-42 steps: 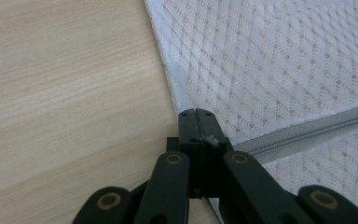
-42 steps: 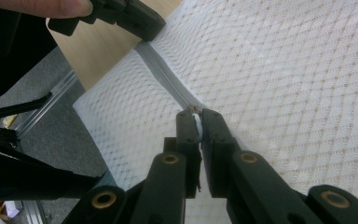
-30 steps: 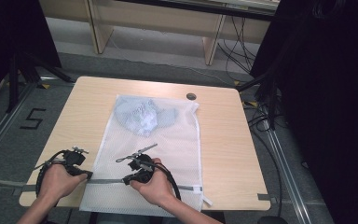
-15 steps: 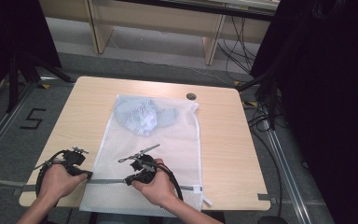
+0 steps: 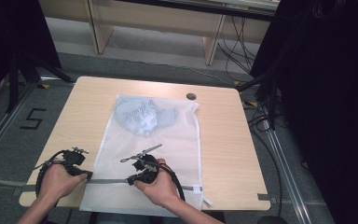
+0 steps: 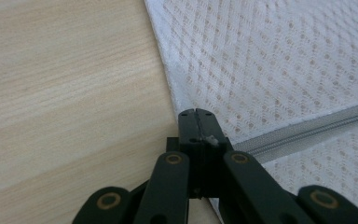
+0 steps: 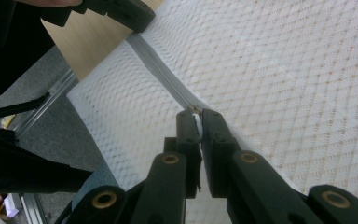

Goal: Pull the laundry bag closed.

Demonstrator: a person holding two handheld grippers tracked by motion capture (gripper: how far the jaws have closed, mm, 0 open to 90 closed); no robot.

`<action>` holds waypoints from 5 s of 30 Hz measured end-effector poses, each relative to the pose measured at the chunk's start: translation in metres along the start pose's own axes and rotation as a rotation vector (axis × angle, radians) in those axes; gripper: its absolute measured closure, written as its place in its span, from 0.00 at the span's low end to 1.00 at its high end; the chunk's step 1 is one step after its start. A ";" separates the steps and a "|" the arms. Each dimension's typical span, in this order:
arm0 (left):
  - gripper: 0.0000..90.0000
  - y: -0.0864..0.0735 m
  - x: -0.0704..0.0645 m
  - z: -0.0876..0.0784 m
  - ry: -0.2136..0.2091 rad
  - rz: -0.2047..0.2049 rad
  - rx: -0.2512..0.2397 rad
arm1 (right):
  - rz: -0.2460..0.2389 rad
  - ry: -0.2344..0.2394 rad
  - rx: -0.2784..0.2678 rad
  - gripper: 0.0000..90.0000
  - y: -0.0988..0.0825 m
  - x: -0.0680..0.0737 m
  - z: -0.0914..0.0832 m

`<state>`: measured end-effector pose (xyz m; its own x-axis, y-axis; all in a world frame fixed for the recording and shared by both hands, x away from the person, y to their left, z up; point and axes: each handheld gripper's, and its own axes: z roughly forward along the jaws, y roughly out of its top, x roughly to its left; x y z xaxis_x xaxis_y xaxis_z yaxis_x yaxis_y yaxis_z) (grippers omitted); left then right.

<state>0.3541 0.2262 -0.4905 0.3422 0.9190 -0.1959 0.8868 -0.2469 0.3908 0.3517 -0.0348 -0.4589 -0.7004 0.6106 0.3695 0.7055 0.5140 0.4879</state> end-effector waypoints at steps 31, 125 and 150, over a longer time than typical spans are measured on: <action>1.00 0.000 0.000 0.000 0.003 0.002 -0.001 | 0.008 -0.016 -0.001 0.97 -0.008 -0.009 -0.011; 1.00 0.000 0.000 0.000 0.003 0.003 0.002 | 0.089 -0.053 0.005 0.97 -0.037 -0.040 -0.043; 1.00 0.000 -0.002 0.002 0.010 -0.016 -0.014 | 0.099 -0.074 0.000 0.97 -0.044 -0.047 -0.050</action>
<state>0.3540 0.2237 -0.4916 0.3246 0.9259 -0.1933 0.8876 -0.2276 0.4004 0.3481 -0.1160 -0.4586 -0.6177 0.7010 0.3564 0.7705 0.4490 0.4524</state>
